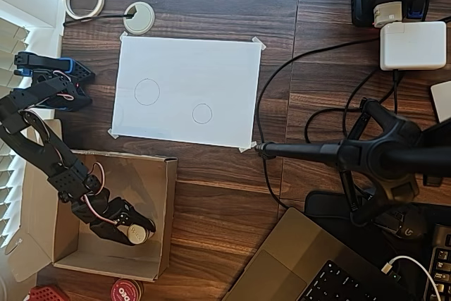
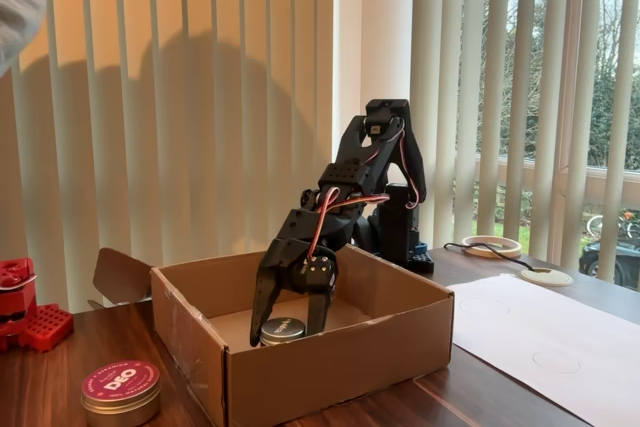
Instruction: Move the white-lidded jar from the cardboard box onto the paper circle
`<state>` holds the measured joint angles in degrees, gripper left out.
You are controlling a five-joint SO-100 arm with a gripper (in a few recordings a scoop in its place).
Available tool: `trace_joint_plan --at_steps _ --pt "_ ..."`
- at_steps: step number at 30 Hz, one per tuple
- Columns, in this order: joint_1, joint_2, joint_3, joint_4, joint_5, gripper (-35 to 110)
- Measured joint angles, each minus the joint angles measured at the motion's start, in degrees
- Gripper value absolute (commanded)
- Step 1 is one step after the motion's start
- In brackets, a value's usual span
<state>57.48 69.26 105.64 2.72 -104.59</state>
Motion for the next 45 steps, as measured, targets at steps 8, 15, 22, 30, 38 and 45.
trace_joint_plan --at_steps 8,15,22,30,38,45 --pt "-2.99 10.46 8.26 -9.76 -0.44 4" --pt "-5.45 19.16 9.05 -16.0 -1.76 2" --pt "-13.18 25.66 8.44 -16.96 2.64 1" --pt "-29.79 29.97 7.82 -16.96 7.82 0" --pt "-42.36 29.97 12.48 -16.0 7.91 0" --pt "-48.34 29.97 21.01 -6.94 6.5 0"
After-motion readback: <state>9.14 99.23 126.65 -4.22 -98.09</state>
